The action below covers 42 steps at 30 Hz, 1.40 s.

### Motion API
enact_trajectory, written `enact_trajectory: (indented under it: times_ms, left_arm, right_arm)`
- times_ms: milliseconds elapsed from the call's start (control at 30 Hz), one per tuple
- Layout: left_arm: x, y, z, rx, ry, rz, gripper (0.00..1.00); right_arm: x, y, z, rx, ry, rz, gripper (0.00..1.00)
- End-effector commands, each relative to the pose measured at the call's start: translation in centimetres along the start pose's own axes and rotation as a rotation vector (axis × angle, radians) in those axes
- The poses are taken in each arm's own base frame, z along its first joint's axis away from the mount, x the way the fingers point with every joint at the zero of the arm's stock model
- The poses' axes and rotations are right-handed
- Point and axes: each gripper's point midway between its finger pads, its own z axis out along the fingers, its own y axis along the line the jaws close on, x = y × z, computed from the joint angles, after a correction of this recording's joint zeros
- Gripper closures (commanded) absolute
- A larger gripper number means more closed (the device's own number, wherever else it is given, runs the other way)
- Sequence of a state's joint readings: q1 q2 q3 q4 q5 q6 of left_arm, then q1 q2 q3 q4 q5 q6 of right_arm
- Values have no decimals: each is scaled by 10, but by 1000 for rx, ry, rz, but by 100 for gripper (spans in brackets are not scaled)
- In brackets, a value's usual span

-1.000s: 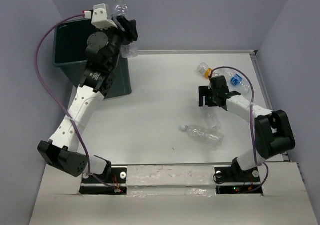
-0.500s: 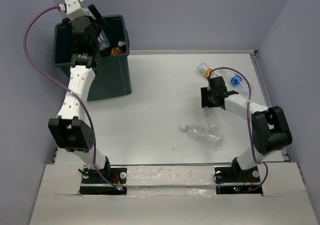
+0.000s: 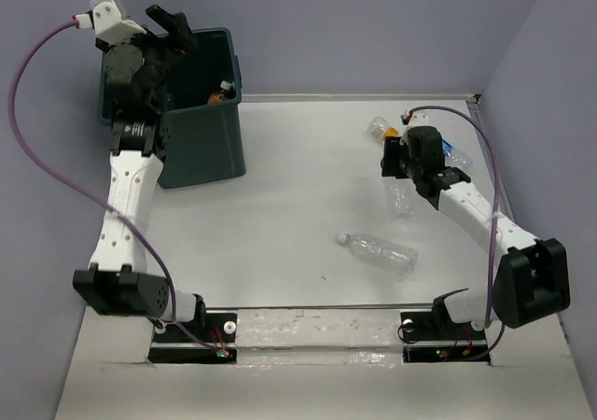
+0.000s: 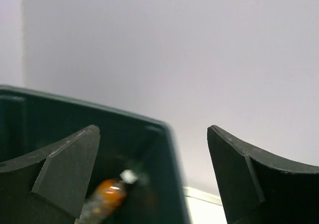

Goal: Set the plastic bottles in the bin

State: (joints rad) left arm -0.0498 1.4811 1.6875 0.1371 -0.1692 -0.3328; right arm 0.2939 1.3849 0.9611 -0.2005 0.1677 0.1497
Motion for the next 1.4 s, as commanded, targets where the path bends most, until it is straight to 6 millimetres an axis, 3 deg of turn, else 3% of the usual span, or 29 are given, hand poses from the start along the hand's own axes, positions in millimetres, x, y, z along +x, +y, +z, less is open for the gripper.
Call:
enact_trajectory:
  times_ms: [0,100,133,167,200,233,267,300,367,467,500,533,567,600,633,667,700,733,800,900,967,1000,1033,1067,1167,1200,1267,1300,1367]
  left_arm:
    - [-87,-63,-85,264,-162,-137,1]
    - [-60,-75,-115,367,-41,-248,1]
    - [-25,-69,-121,371,39,-261,1]
    - [-28,-76,-145,431,57,-294,1]
    - [-16,-74,-156,441,87,-304,1]
    - [6,-69,-177,463,138,-308,1]
    - [15,-66,-187,467,160,-313,1]
    - [26,-62,-197,466,185,-313,1]
    - [57,-44,-229,457,249,-266,1]
    - [99,-25,-256,431,371,-233,1]
    - [116,-17,-265,417,420,-230,1]
    - [140,-9,-283,424,485,-240,1]
    - [151,-5,-291,429,513,-250,1]
    - [170,2,-304,431,549,-264,1]
    - [181,1,-315,460,594,-284,1]
    - [190,1,-323,468,626,-319,1]
    - [198,2,-330,478,654,-337,1]
    - [211,5,-340,489,691,-355,1]
    - [220,7,-347,488,721,-377,1]
    - [231,9,-354,478,762,-403,1]
    - [237,6,-358,488,797,-412,1]
    - [244,6,-361,487,822,-412,1]
    - [247,2,-367,504,845,-414,1]
    - [250,0,-370,508,861,-420,1]
    - [254,-6,-378,517,889,-436,1]
    - [256,-6,-380,515,898,-443,1]
    - [263,-5,-382,498,909,-452,1]
    - [266,-7,-385,505,928,-452,1]
    - [272,-8,-384,494,941,-443,1]
  right_arm:
    - [-107,41,-51,-168,-308,40,59]
    - [-145,79,-83,-259,-421,17,59]
    - [-155,93,-91,-279,-449,5,59]
    - [-175,121,-110,-331,-500,-22,59]
    - [-185,135,-118,-362,-521,-32,59]
    - [-194,148,-126,-391,-540,-37,59]
    - [-214,172,-140,-455,-580,-38,59]
    - [-228,180,-158,-490,-621,-32,59]
    - [-250,214,-164,-544,-662,-54,59]
    - [-279,242,-178,-591,-723,-66,59]
    - [-307,252,-206,-646,-800,-58,59]
    - [-315,263,-213,-678,-822,-60,59]
    - [-313,284,-194,-698,-803,-75,59]
    - [-339,294,-227,-755,-886,-59,59]
    - [-344,307,-234,-800,-907,-67,59]
    - [-340,326,-207,-808,-889,-81,59]
    - [-343,341,-215,-855,-914,-80,60]
    - [-366,344,-250,-901,-1022,-47,60]
    - [-369,368,-241,-941,-1093,-25,60]
    - [-374,384,-253,-1015,-1278,48,60]
    - [-381,381,-269,-1027,-1422,123,60]
    - [-365,401,-236,-1020,-1399,137,60]
    - [-373,390,-250,-1018,-1473,191,60]
    - [-372,385,-245,-1000,-1514,251,60]
    - [-362,388,-208,-931,-1480,297,60]
    - [-365,385,-206,-925,-1494,295,60]
    - [-352,397,-181,-917,-1463,270,58]
    - [-340,408,-159,-904,-1412,237,56]
    - [-333,414,-147,-898,-1378,213,42]
